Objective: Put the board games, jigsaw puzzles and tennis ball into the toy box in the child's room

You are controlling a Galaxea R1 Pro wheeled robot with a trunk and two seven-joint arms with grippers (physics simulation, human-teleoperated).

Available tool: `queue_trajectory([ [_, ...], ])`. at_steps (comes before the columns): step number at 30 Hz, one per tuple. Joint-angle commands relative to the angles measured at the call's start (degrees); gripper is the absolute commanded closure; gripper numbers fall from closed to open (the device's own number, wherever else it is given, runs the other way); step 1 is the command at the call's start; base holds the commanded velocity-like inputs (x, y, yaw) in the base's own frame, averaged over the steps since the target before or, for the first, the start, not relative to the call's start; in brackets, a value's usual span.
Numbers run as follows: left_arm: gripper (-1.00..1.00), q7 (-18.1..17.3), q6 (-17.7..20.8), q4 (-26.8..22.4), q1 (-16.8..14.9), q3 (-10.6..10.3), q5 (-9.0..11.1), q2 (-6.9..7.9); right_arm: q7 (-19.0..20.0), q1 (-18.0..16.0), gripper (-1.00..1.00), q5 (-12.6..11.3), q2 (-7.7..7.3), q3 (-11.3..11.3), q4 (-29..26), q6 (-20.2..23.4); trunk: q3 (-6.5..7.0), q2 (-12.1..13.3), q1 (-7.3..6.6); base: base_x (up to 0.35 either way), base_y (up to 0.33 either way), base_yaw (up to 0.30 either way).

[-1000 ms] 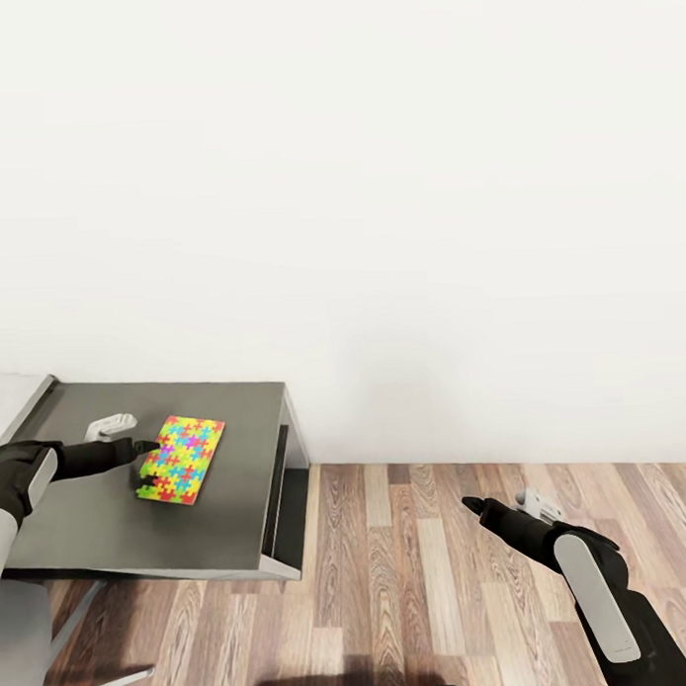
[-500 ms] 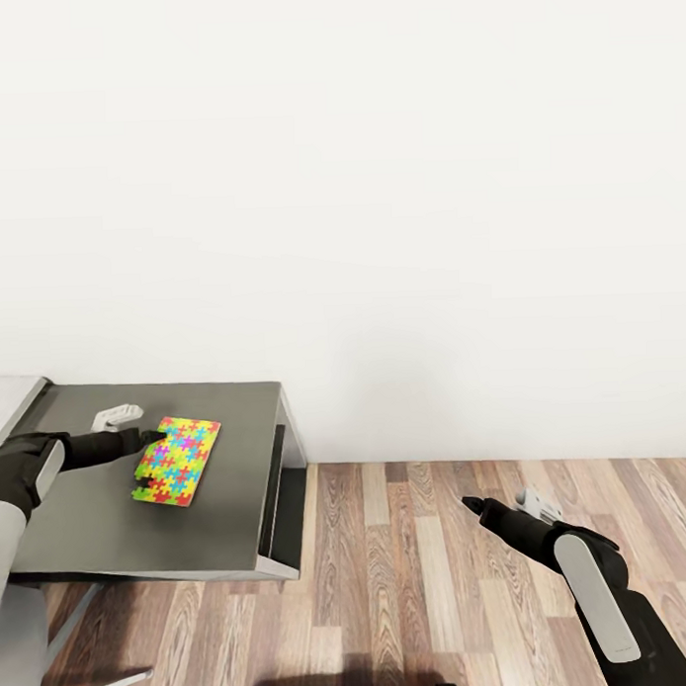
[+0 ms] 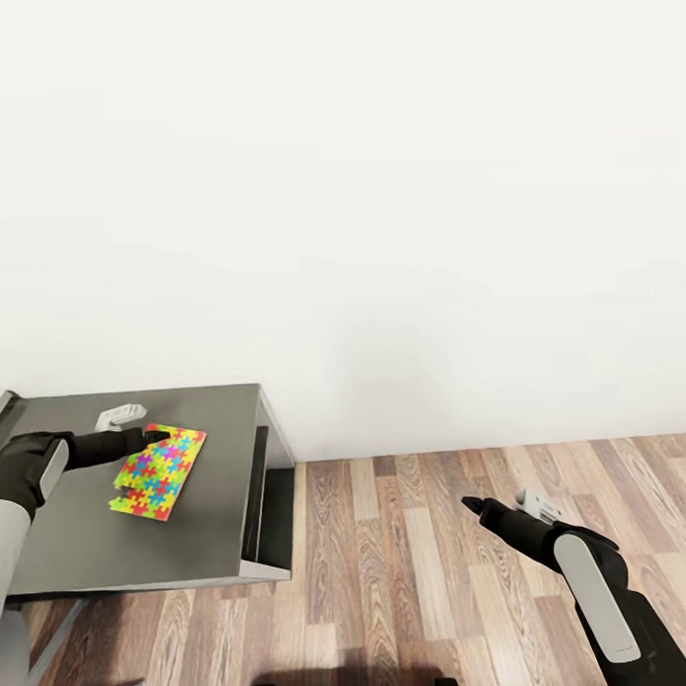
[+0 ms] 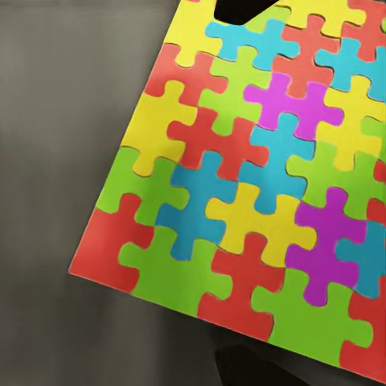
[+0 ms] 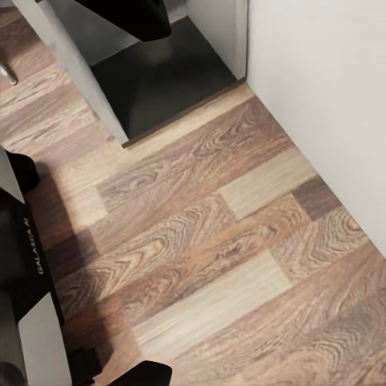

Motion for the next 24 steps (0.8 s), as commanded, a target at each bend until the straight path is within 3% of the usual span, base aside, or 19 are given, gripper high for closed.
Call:
queue_trajectory([
  [1, -1.0, -0.3, 0.4, 0.0, 0.0, 0.4, -0.4, -0.04, -0.5, 0.0, -1.0, -0.6, -0.02, 0.0, -0.1, 0.2, -0.09, -0.1, 0.03, 0.0, 0.0, -0.014],
  [4, -1.0, 0.0, 0.4, 0.0, 0.0, 0.4, -0.6, -0.02, -0.5, 0.0, -1.0, -0.6, 0.01, 0.3, -0.1, 0.1, -0.1, -0.1, 0.03, 0.0, 0.0, -0.006],
  [9, -1.0, 0.3, 0.5, 0.0, 0.0, 0.4, -0.6, -0.04, -0.6, 0.0, -1.0, -0.5, -0.02, 2.7, 0.0, -0.2, -0.11, -0.1, 0.03, 0.0, 0.0, -0.001],
  [24, -1.0, 0.4, 0.7, 0.0, 0.0, 0.4, -0.6, -0.04, -0.6, 0.0, -1.0, -0.5, 0.02, 3.2, 0.0, -0.4, -0.48, -0.1, 0.03, 0.0, 0.0, 0.0],
])
